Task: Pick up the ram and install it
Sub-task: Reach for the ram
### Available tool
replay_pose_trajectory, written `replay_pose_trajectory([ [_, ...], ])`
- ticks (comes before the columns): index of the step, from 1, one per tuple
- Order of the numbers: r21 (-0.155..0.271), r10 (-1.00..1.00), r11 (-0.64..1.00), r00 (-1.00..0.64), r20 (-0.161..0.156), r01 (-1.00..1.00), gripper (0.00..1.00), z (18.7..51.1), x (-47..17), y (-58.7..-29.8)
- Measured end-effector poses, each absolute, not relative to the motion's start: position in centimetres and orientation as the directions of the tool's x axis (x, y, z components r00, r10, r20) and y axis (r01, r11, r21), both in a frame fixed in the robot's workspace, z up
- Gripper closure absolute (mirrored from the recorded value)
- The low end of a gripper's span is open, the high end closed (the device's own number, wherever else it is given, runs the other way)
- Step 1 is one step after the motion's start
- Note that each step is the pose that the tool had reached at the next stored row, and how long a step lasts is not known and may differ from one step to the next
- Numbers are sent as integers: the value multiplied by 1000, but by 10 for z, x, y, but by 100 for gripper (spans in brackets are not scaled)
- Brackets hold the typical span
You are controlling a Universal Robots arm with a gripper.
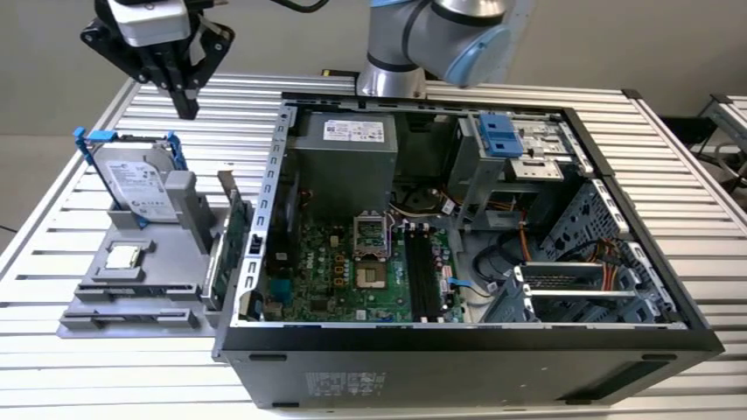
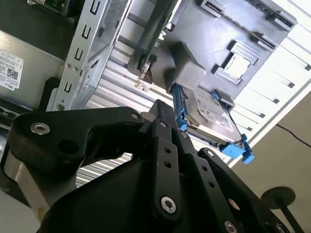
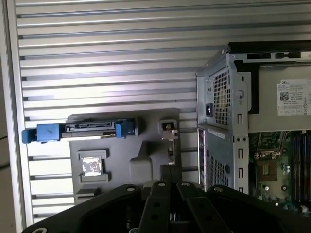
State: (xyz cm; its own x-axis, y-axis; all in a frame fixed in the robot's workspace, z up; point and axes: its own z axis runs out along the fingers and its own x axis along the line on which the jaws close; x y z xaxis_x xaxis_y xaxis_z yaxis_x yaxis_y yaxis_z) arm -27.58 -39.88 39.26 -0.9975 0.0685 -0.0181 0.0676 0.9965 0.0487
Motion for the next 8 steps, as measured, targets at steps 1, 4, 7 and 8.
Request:
replay_pose_trajectory([
  [1,49,68,997,-997,-18,68,100,393,-278,-399],
  [4,49,68,997,-998,-18,67,100,393,-284,-399],
  [7,49,68,997,-998,-18,67,100,393,-291,-399],
  [8,49,68,997,-998,-18,67,100,393,-294,-399],
])
